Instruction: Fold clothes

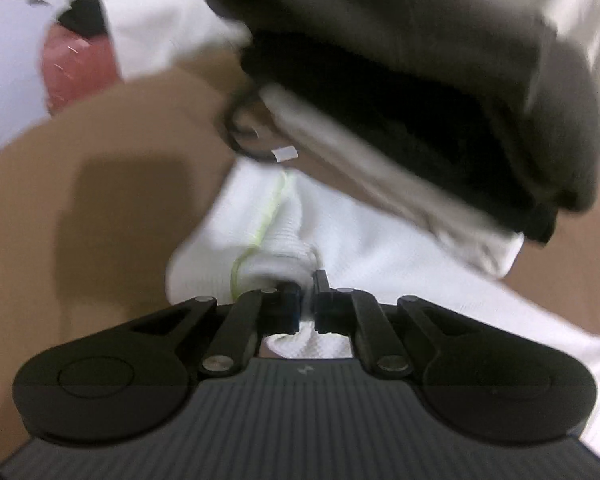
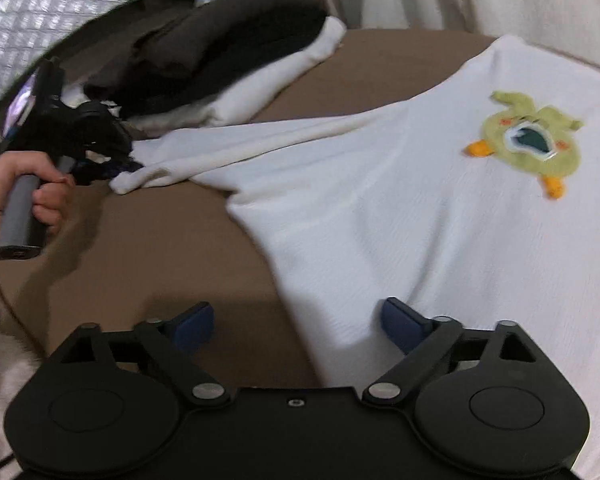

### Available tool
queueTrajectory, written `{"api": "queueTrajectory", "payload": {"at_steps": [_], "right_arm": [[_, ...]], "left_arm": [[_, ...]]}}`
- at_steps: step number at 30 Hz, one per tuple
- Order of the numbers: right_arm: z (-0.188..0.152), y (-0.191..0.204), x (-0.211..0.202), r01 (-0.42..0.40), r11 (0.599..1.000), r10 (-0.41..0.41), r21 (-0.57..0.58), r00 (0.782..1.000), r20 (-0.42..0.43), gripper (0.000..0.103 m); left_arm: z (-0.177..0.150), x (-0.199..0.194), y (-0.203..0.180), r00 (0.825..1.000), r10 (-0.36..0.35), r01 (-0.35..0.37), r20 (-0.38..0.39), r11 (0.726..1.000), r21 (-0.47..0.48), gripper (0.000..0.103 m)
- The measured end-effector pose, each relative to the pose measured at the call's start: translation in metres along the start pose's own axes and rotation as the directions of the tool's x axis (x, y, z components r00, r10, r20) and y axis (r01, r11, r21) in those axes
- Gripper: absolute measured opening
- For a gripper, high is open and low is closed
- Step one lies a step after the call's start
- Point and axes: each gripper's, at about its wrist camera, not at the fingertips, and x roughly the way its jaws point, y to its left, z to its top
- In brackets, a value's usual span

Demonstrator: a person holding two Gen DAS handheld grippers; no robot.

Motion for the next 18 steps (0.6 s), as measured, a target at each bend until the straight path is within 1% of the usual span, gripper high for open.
{"api": "queueTrajectory", "payload": {"at_steps": [2, 4, 5, 7, 9, 11, 12, 14, 16, 17, 18], "right_arm": [[-0.002, 0.001, -0.002, -0.04, 0.999, 0.04, -0.002, 0.999, -0.008, 0.099], [-0.001, -0.001, -0.004, -0.062, 0.998, 0.062, 0.004, 0.998, -0.017, 0.099], [-0.001, -0.002, -0.005, -0.072, 0.997, 0.073, 0.012, 0.997, -0.02, 0.099], [0.002, -0.008, -0.009, -0.089, 0.994, 0.089, 0.059, 0.996, -0.013, 0.097], [0.004, -0.014, -0.014, -0.104, 0.989, 0.105, 0.109, 0.994, 0.0, 0.097], [0.004, -0.022, -0.025, -0.115, 0.982, 0.114, 0.147, 0.993, 0.017, 0.097], [0.004, -0.026, -0.032, -0.115, 0.98, 0.112, 0.161, 0.993, 0.027, 0.097], [0.002, -0.035, -0.051, -0.091, 0.981, 0.084, 0.169, 0.995, 0.049, 0.097], [-0.002, -0.045, -0.07, -0.063, 0.983, 0.051, 0.175, 0.996, 0.071, 0.097], [-0.003, -0.051, -0.079, -0.039, 0.983, 0.025, 0.18, 0.996, 0.081, 0.097], [-0.006, -0.056, -0.087, -0.019, 0.982, 0.003, 0.186, 0.996, 0.088, 0.097]], "left_arm": [[0.006, -0.018, 0.002, 0.996, -0.051, 0.052, 0.078, 0.999, -0.005, 0.005], [0.007, -0.034, 0.0, 0.985, -0.085, 0.083, 0.152, 0.996, 0.02, 0.005], [0.007, -0.042, -0.002, 0.977, -0.107, 0.103, 0.183, 0.994, 0.033, 0.005], [0.006, -0.053, -0.009, 0.96, -0.188, 0.179, 0.208, 0.982, 0.062, 0.005], [0.004, -0.064, -0.017, 0.936, -0.268, 0.253, 0.23, 0.963, 0.093, 0.005], [0.002, -0.076, -0.026, 0.905, -0.348, 0.326, 0.245, 0.937, 0.129, 0.005], [-0.003, -0.085, -0.037, 0.887, -0.398, 0.368, 0.233, 0.915, 0.164, 0.005], [-0.013, -0.101, -0.059, 0.845, -0.494, 0.449, 0.204, 0.863, 0.231, 0.005], [-0.023, -0.118, -0.081, 0.795, -0.583, 0.524, 0.168, 0.799, 0.294, 0.005], [-0.029, -0.128, -0.093, 0.77, -0.619, 0.551, 0.155, 0.768, 0.326, 0.005], [-0.038, -0.141, -0.108, 0.755, -0.634, 0.55, 0.167, 0.751, 0.364, 0.005]]}}
